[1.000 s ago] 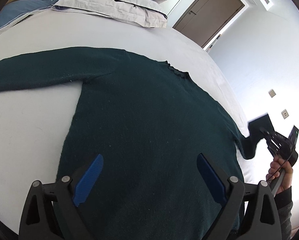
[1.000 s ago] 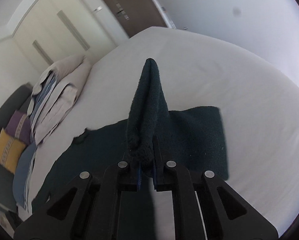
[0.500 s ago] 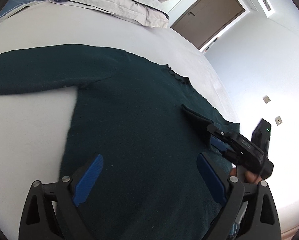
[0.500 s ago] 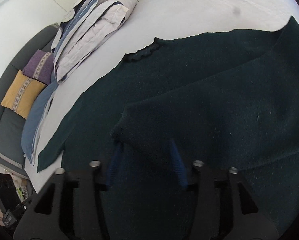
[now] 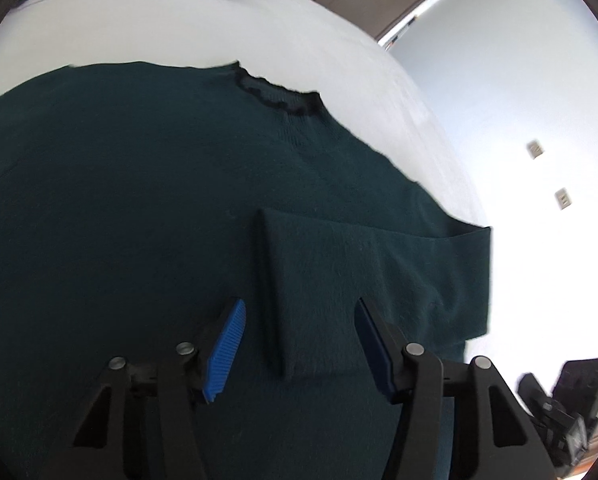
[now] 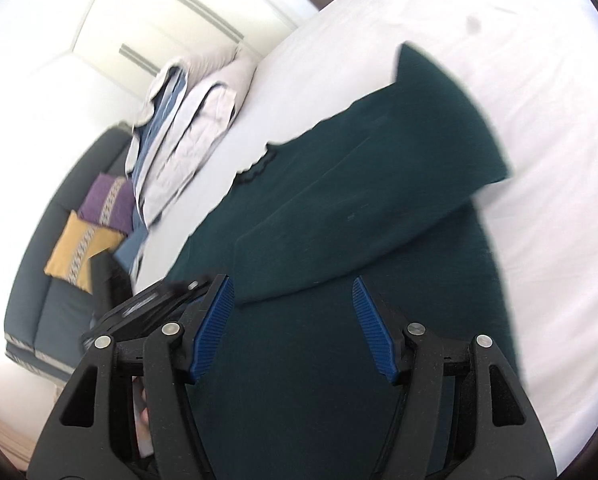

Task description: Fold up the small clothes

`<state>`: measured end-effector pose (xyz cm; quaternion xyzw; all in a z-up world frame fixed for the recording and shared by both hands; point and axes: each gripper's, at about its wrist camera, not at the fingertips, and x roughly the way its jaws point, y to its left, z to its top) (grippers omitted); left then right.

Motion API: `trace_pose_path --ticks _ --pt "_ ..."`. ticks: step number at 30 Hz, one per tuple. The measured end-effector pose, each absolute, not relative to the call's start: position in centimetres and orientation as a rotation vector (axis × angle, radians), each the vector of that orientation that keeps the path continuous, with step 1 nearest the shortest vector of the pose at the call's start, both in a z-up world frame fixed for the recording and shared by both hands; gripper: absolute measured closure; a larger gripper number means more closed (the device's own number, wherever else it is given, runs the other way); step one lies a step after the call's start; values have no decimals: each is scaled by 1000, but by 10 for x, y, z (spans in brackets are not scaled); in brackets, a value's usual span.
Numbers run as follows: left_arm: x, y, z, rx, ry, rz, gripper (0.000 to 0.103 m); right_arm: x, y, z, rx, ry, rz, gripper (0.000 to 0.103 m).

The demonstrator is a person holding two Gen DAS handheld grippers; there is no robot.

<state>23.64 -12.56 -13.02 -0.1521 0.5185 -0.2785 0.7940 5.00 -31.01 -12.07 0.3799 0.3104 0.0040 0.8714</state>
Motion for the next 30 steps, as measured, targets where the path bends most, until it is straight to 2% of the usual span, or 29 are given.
trace_pose_path --ticks 1,2,3,4,6,18,24,30 --pt "242 -131 -133 -310 1123 -590 58 44 -316 -119 799 640 -1 42" --pt "243 -133 -135 -298 1125 -579 64 39 -320 -118 803 635 -10 42" --pt "246 -136 -137 -287 1124 -567 77 34 -324 -118 808 631 -18 42" --pt "246 -137 -139 -280 1125 -560 85 31 -328 -118 813 630 -24 42" --pt "248 -138 -138 -272 1124 -567 93 27 -335 -119 817 630 -35 42" --pt "240 -101 -95 -185 959 -528 94 27 -358 -115 794 625 -118 42" --pt "264 -56 -112 -253 962 -459 94 41 -388 -114 785 636 -230 42" --pt "275 -50 -133 -237 966 -437 94 62 -414 -116 767 664 -288 42"
